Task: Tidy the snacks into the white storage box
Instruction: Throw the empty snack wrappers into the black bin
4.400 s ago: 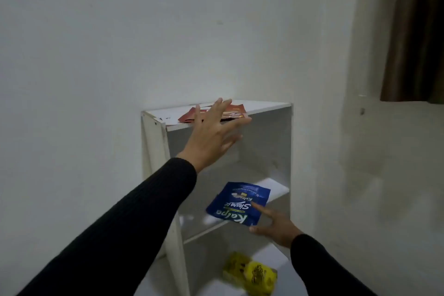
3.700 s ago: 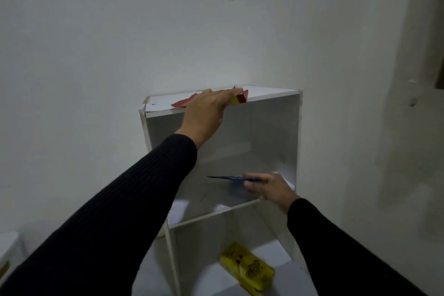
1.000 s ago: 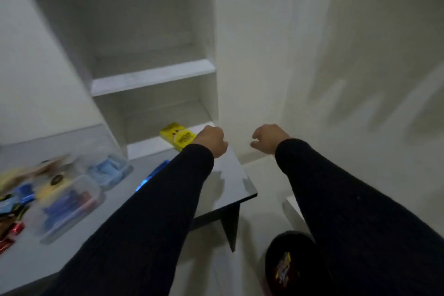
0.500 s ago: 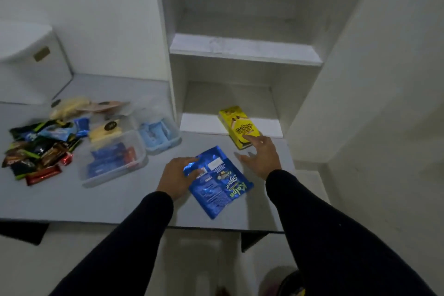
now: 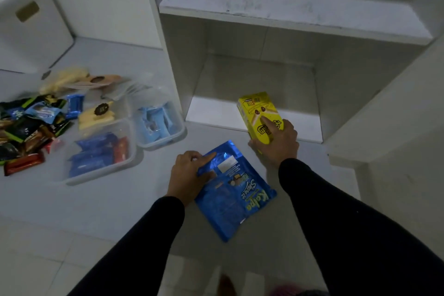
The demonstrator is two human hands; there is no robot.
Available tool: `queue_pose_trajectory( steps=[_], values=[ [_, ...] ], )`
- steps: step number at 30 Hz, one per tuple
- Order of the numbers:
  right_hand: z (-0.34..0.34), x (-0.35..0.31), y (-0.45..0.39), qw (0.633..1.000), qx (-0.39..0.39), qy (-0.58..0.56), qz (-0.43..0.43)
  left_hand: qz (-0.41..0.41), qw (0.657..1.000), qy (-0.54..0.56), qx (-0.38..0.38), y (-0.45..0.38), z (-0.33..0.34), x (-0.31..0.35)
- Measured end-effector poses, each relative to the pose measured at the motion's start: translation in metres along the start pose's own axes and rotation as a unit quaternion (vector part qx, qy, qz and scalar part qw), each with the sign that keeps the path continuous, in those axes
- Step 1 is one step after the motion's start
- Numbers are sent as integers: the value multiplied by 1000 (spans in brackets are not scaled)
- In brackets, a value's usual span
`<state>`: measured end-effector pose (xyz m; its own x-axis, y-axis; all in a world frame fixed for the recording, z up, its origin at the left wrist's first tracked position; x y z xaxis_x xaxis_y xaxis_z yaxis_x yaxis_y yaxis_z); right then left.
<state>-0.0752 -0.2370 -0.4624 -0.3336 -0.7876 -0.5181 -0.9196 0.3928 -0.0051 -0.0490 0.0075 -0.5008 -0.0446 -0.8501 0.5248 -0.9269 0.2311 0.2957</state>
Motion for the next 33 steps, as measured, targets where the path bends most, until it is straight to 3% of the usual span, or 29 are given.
queue_pose_trajectory(
  steps=[10, 16, 21, 27, 33],
  values=[
    [-34, -10, 27, 998, 36, -16, 49, 14, 992, 89, -91, 5, -11, 20],
    [-93, -18, 95, 989, 99, -17, 110, 77, 982, 147, -93, 35, -47, 65],
    [-142, -15, 189, 968, 171, -25, 180, 183, 963, 155, -124, 94, -53, 127],
    [-156, 25, 330, 927, 220, -69, 297, 274, 930, 124, -212, 190, 0, 184],
    [-111, 103, 468, 852, 204, -199, 440, 323, 895, 33, -305, 289, 109, 205]
  ],
)
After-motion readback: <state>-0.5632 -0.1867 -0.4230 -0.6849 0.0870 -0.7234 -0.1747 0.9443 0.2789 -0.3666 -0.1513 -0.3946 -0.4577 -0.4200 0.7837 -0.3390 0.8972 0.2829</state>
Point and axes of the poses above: each hand's wrist, its own y-axis away from the middle knuckle, its own z-axis out of the palm, x = y × z, the point moved 10 cm from there along -y, towards the middle knuckle, and after that the axes turned 11 degrees about -z, right-handed, at the moved point
